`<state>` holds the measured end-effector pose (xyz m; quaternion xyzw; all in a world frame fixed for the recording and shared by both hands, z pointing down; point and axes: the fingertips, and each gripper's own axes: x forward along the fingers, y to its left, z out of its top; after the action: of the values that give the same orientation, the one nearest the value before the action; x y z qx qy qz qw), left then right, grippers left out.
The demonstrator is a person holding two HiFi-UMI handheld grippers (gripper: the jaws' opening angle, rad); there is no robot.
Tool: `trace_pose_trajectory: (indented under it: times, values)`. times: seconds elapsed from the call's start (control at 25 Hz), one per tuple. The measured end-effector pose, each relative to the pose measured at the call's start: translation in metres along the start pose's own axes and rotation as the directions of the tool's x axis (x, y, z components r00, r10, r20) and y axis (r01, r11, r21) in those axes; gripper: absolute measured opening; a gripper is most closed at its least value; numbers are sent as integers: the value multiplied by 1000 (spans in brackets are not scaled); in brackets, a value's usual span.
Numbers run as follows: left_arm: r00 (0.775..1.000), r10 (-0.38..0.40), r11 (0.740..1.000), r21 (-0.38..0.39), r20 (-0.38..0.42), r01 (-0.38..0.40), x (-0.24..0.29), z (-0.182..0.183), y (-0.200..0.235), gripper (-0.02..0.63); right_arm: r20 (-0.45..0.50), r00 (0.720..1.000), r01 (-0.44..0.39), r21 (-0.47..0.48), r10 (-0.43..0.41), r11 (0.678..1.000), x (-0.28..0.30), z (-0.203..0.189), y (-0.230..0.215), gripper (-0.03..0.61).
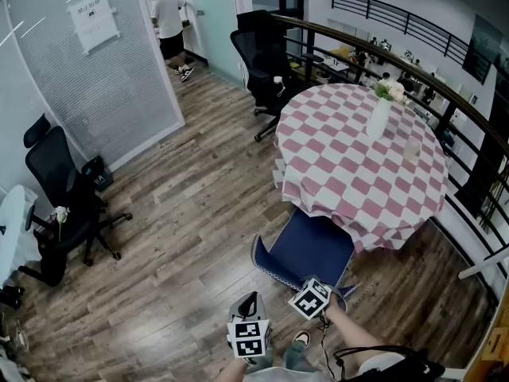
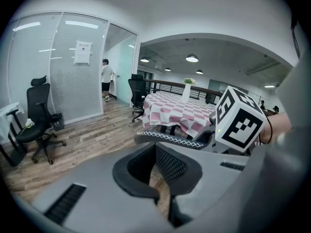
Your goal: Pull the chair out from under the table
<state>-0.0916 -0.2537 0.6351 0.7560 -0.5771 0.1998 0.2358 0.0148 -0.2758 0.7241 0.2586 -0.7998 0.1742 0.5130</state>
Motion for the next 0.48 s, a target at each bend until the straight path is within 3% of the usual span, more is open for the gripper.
trace_pose_trajectory:
  times: [0.48]
  values:
    - [1000,15,1000,-17,6,-14,-24,-12,12,0,-2,1000,-28,-10,28,1000,-1,-7,46,98]
